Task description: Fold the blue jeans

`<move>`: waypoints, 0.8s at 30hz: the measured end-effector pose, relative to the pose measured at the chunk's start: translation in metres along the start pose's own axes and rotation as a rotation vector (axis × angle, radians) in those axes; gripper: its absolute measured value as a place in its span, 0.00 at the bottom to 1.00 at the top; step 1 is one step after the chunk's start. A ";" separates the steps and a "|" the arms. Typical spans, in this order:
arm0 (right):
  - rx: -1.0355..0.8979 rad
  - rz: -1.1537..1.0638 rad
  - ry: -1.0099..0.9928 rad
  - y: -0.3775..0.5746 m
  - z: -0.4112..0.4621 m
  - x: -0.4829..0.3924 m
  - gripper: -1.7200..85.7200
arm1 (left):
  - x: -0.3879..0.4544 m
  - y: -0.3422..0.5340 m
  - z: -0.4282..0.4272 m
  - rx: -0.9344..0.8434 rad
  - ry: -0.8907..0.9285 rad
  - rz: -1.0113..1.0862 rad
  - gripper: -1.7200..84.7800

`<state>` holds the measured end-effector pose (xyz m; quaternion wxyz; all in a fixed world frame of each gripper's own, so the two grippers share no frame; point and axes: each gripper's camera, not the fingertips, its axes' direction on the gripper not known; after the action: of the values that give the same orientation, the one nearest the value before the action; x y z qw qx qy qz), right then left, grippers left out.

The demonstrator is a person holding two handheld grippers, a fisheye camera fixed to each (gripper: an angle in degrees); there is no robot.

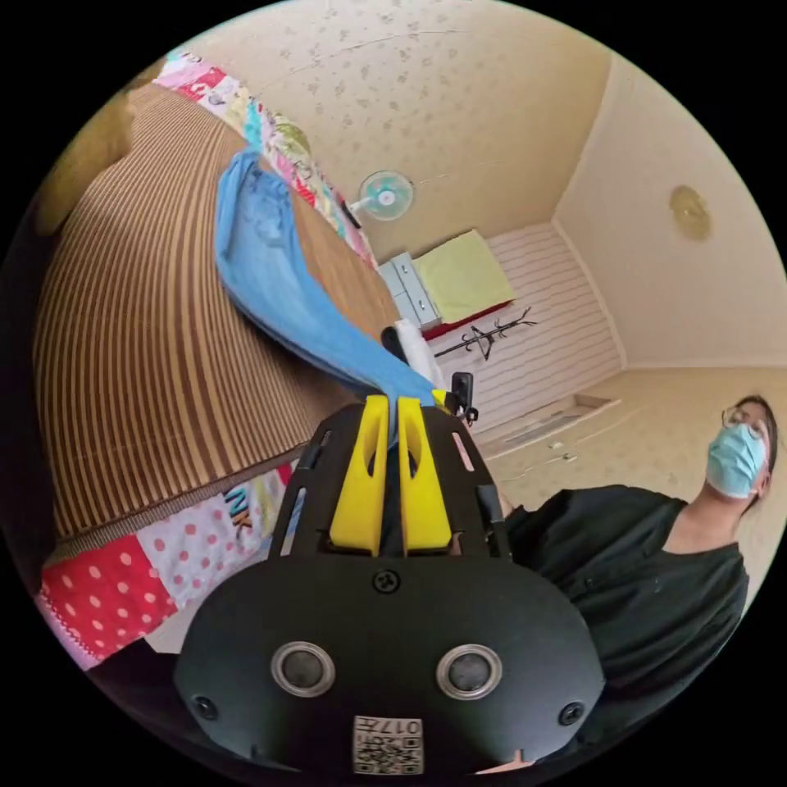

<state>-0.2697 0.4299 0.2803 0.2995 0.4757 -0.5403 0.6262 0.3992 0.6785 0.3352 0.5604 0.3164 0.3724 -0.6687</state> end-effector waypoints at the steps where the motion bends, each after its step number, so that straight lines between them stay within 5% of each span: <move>1: 0.048 -0.064 -0.023 -0.001 -0.012 -0.027 0.04 | 0.012 -0.002 -0.006 0.021 0.021 0.035 0.01; 12: 0.291 -0.706 -0.157 -0.076 -0.112 -0.325 0.04 | 0.328 -0.091 -0.104 0.253 0.082 0.773 0.01; 18: 0.371 -0.777 0.131 -0.130 -0.121 -0.409 0.04 | 0.356 -0.170 -0.108 0.260 0.042 0.691 0.02; 24: 0.297 -0.517 0.478 -0.220 -0.067 -0.320 0.04 | 0.248 -0.256 -0.066 0.162 -0.244 0.405 0.02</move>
<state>0.0252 0.5905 0.0744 0.4929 0.4749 -0.2208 0.6949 0.1052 0.6314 0.1292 0.6967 0.3455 0.1764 -0.6034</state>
